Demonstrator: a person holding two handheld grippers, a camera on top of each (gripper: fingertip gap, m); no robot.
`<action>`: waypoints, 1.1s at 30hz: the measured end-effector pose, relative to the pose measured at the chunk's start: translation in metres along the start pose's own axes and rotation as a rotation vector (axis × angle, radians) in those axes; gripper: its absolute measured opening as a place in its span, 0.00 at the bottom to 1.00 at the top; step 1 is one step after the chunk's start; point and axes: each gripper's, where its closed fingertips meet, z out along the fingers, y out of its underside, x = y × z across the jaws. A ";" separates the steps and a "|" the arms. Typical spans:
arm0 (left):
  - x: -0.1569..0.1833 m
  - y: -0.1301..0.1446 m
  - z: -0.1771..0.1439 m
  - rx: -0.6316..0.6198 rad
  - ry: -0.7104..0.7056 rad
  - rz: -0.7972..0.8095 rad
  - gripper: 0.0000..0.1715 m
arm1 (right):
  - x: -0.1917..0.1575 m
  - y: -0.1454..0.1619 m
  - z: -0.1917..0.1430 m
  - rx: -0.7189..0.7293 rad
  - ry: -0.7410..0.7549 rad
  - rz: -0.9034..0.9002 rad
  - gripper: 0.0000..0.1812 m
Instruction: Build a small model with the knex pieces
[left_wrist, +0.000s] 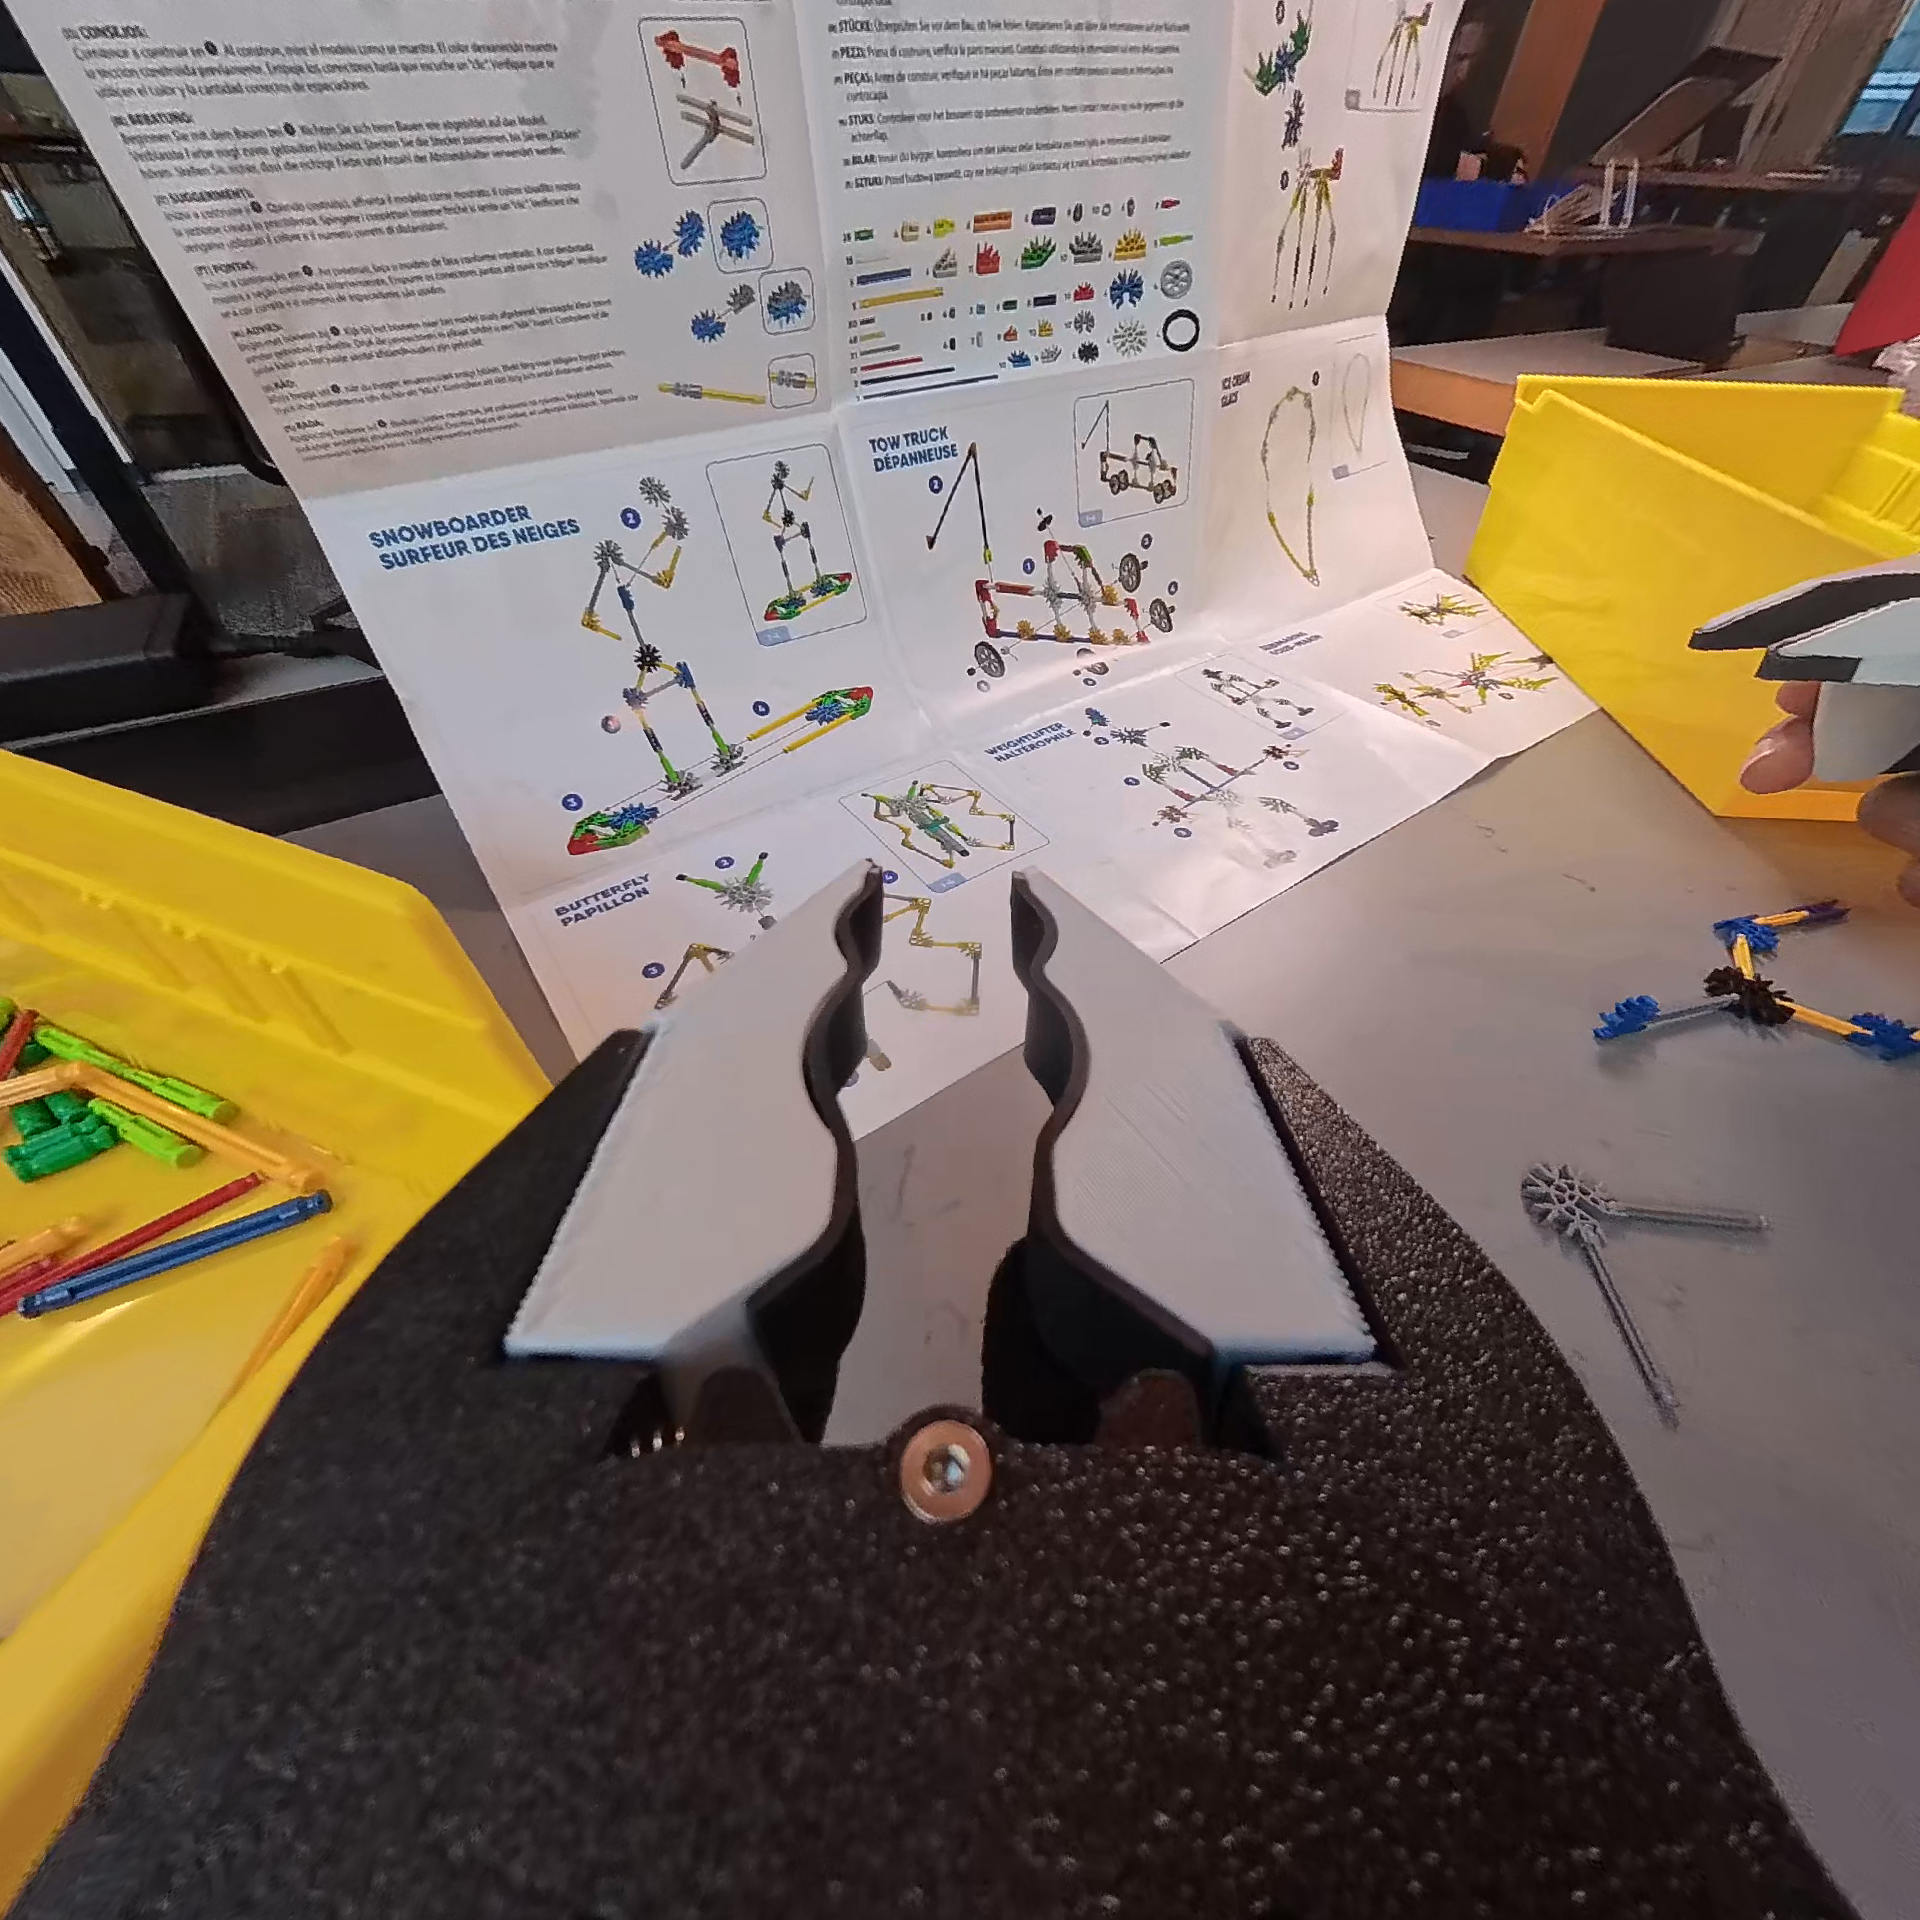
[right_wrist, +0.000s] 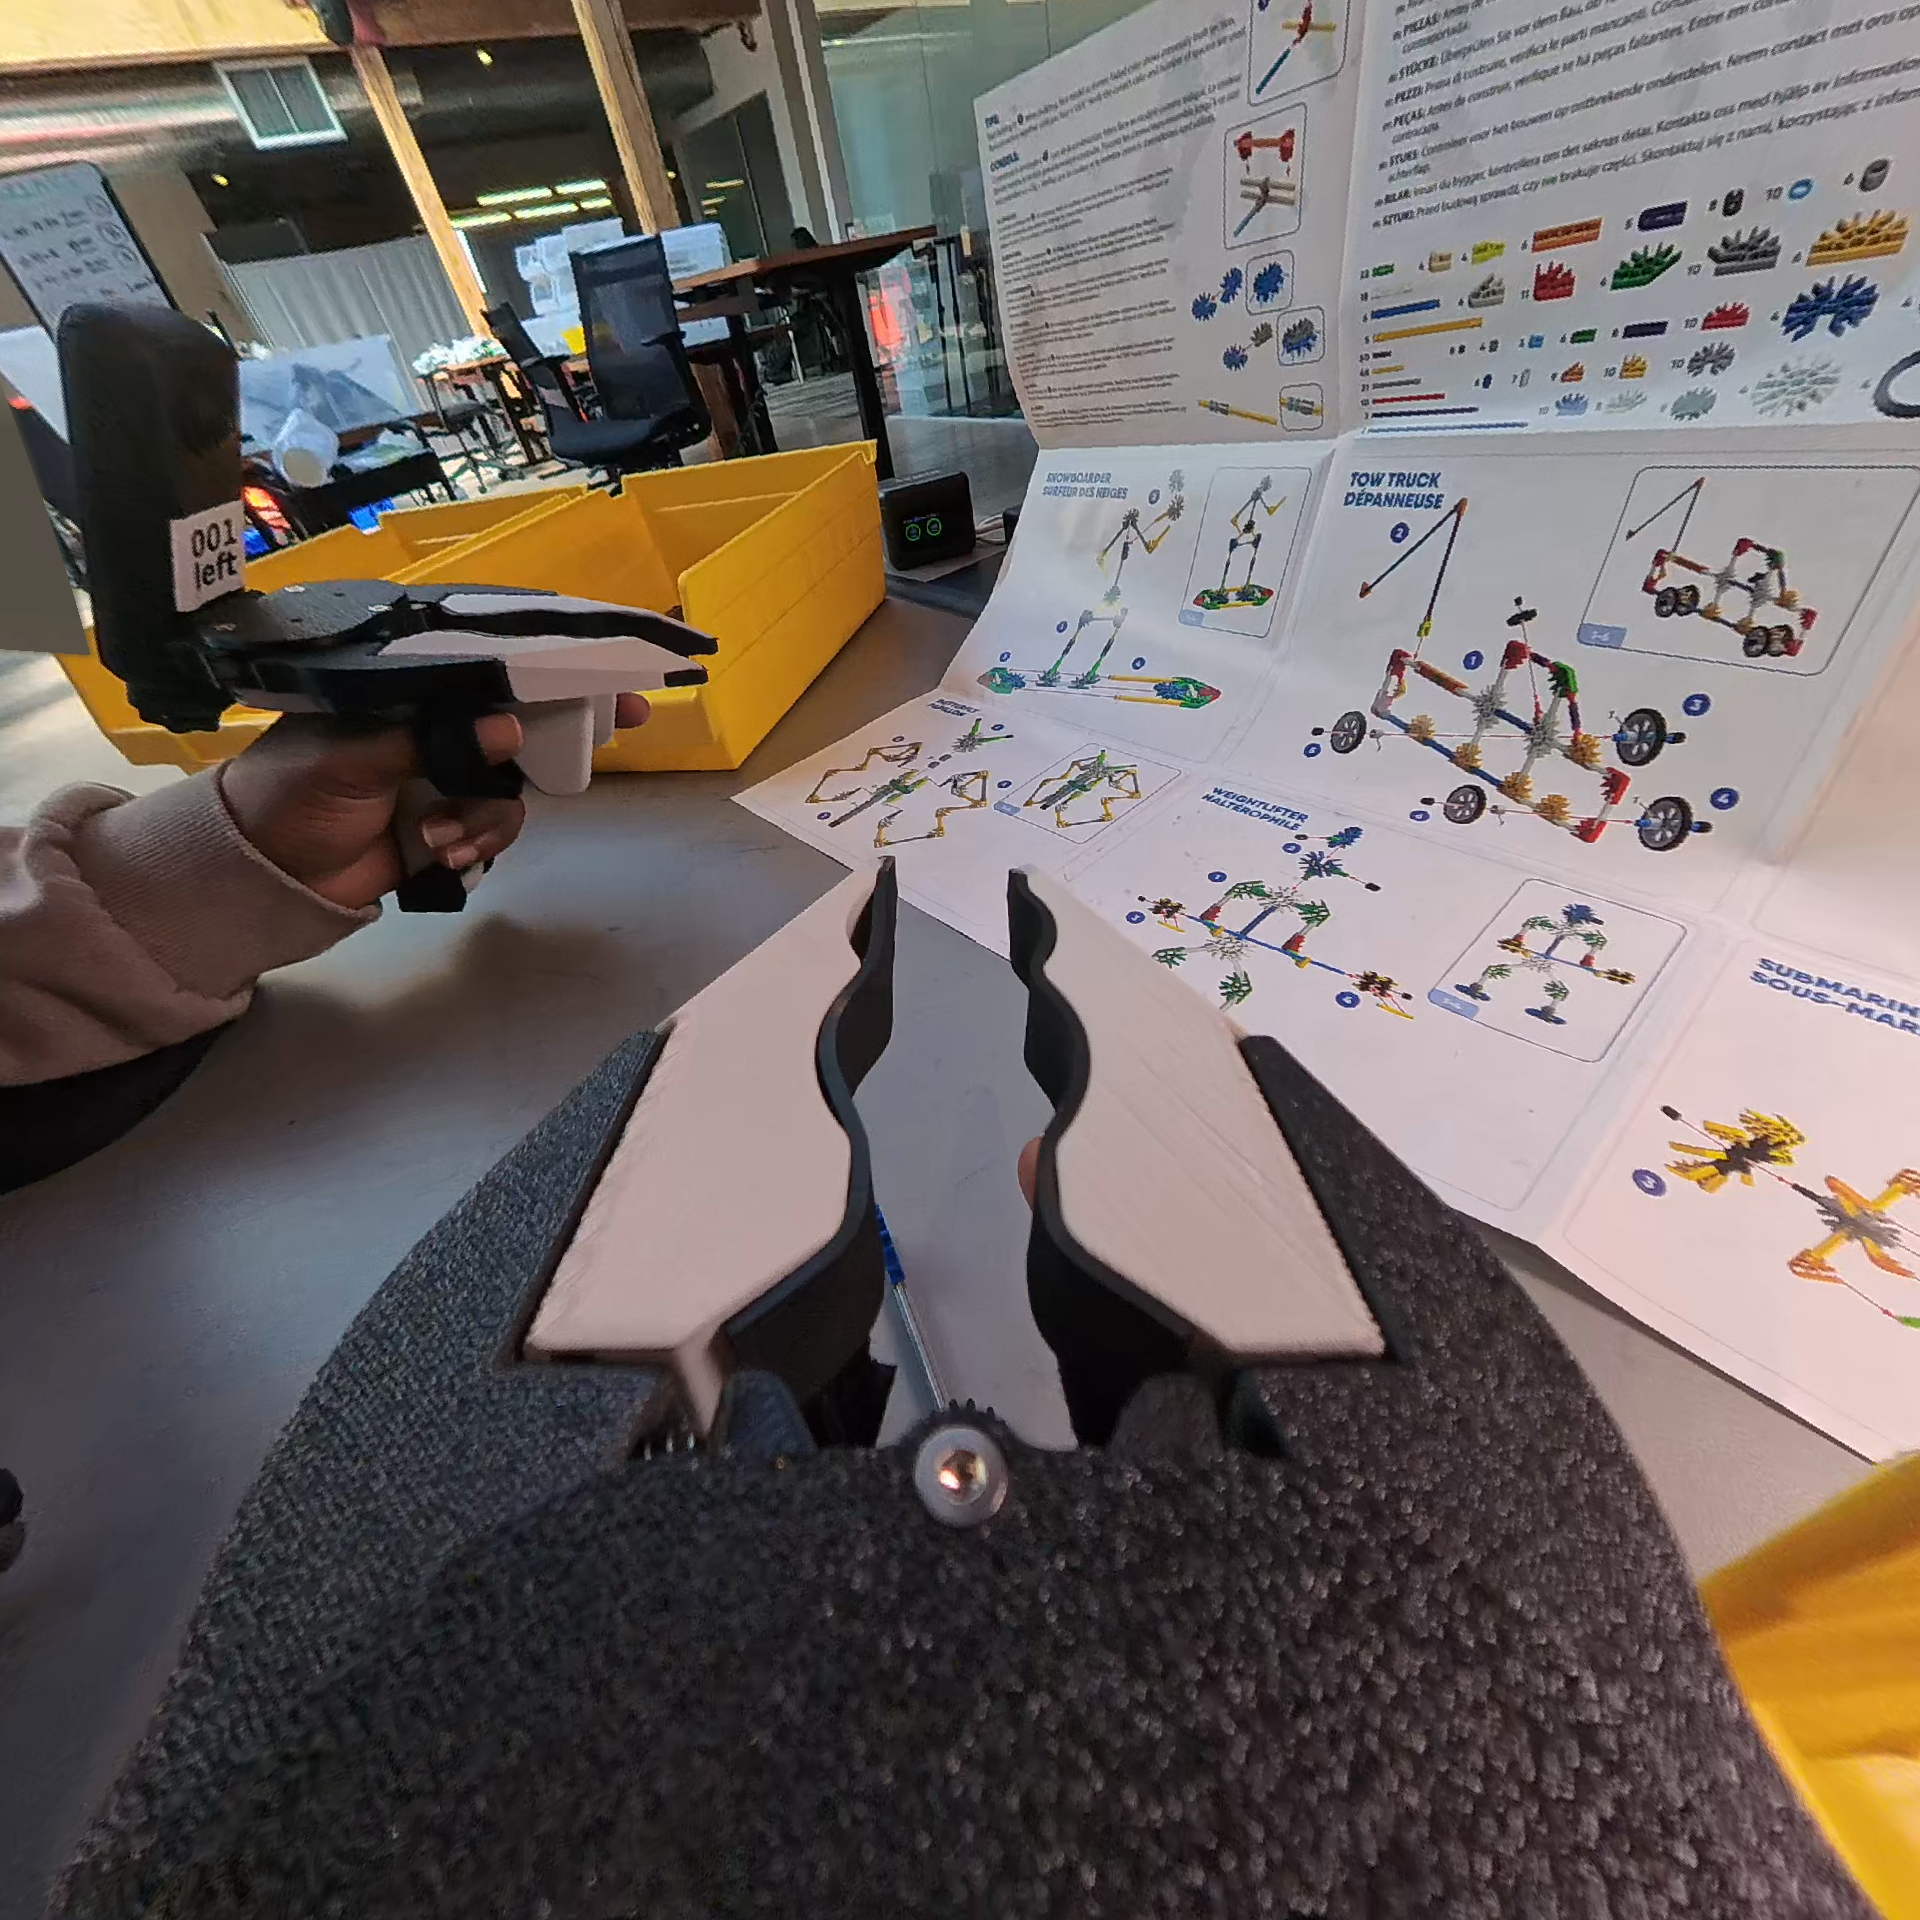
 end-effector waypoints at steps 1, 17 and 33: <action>0.000 0.000 0.001 -0.001 0.000 0.000 0.14 | 0.000 0.000 0.000 -0.001 0.001 0.000 0.11; -0.032 -0.024 0.050 0.010 -0.198 0.106 0.11 | 0.001 0.000 -0.002 -0.004 -0.003 0.031 0.11; -0.059 -0.039 0.070 -0.009 -0.302 0.079 0.03 | -0.003 0.007 0.003 -0.034 -0.010 0.023 0.11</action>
